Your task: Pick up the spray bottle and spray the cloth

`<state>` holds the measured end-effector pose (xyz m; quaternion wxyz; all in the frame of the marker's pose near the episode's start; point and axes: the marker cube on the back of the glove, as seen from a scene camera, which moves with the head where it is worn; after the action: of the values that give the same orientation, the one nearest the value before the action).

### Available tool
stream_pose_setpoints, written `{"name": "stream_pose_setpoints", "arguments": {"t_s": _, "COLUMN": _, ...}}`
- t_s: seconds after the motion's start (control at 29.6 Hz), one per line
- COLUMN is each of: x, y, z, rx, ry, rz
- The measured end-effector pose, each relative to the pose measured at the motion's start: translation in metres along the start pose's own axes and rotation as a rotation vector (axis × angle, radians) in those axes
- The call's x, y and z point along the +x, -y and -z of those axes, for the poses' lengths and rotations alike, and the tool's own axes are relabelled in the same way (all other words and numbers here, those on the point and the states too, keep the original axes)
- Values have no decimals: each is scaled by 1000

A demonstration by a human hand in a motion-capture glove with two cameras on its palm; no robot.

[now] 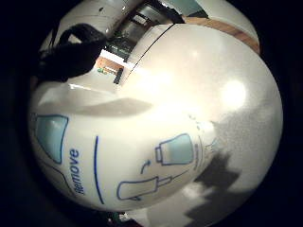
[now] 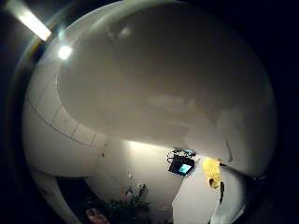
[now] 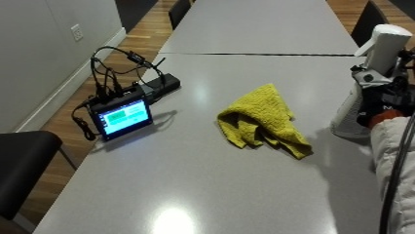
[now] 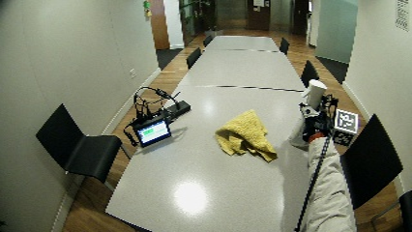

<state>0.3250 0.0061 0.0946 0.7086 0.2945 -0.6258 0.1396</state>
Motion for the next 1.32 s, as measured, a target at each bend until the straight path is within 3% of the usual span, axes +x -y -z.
{"name": "stream_pose_setpoints", "arguments": {"t_s": 0.44, "x": -5, "y": 12, "z": -60, "rx": -30, "ry": 9, "rz": 8}}
{"name": "stream_pose_setpoints", "arguments": {"t_s": 0.67, "x": -62, "y": 23, "z": -89, "rx": -213, "ry": -545, "rz": 369}}
{"name": "stream_pose_setpoints", "arguments": {"t_s": 0.91, "x": -129, "y": 13, "z": -117, "rx": -293, "ry": -1080, "rz": 731}}
{"name": "stream_pose_setpoints", "arguments": {"t_s": 1.08, "x": -140, "y": 0, "z": -134, "rx": -324, "ry": -1244, "rz": 826}}
{"name": "stream_pose_setpoints", "arguments": {"t_s": 1.32, "x": -137, "y": -6, "z": -145, "rx": -360, "ry": -1270, "rz": 841}}
